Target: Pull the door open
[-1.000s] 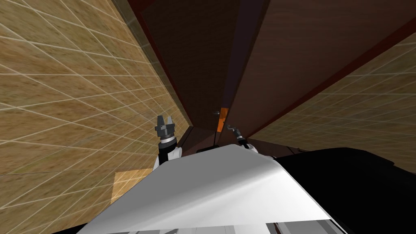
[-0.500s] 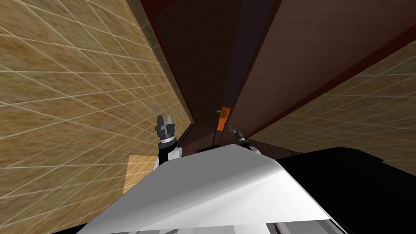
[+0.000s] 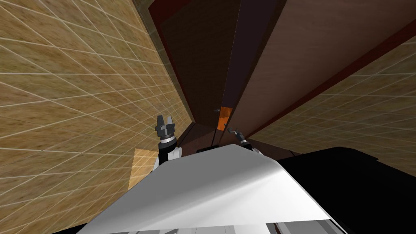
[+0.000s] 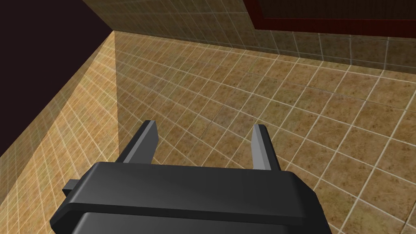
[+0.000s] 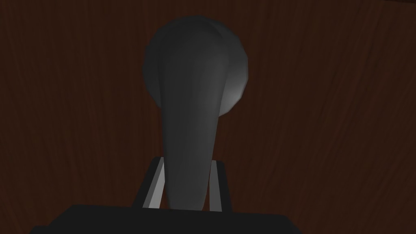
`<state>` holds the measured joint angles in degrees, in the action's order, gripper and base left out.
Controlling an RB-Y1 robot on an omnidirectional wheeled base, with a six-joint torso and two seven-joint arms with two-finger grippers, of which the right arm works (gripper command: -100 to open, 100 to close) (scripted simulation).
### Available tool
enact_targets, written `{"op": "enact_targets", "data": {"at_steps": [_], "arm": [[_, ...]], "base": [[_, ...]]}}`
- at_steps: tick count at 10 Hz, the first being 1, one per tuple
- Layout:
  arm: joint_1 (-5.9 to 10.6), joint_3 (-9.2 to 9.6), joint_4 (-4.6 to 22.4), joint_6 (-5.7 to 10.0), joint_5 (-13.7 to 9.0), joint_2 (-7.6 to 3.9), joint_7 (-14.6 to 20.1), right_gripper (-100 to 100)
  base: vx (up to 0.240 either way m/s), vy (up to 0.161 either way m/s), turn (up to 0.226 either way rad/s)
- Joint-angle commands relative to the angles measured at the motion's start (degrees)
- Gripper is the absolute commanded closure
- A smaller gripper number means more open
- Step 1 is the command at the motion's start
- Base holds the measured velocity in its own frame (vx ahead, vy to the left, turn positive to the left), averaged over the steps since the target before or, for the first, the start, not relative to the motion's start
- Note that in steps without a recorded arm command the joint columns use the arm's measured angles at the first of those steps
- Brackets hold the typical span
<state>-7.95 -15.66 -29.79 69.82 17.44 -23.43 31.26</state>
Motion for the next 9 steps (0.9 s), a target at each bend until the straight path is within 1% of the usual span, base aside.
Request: {"op": "enact_targets", "data": {"at_steps": [1, 2, 3, 5, 8, 9], "arm": [[-0.92, 0.62, -0.4, 1.58, 0.9, 0.45, 0.5, 100], [-0.63, 0.05, -0.3, 0.80, 0.3, 0.01, 0.2, 100], [-0.77, 0.09, 0.0, 1.40, 0.7, -0.02, 0.3, 100], [-0.77, 0.12, 0.5, 2.20, 1.1, -0.07, 0.5, 100], [-0.77, 0.14, 1.2, 3.25, 1.5, -0.14, 0.7, 100], [-0.77, 0.16, 1.5, 3.70, 1.7, -0.17, 0.7, 100]], "base": [[-0.111, -0.055, 0.114], [-0.049, -0.035, 0.020], [-0.182, -0.045, 0.204], [-0.253, -0.052, 0.232], [-0.234, -0.083, 0.148], [-0.264, -0.081, 0.221]]}}
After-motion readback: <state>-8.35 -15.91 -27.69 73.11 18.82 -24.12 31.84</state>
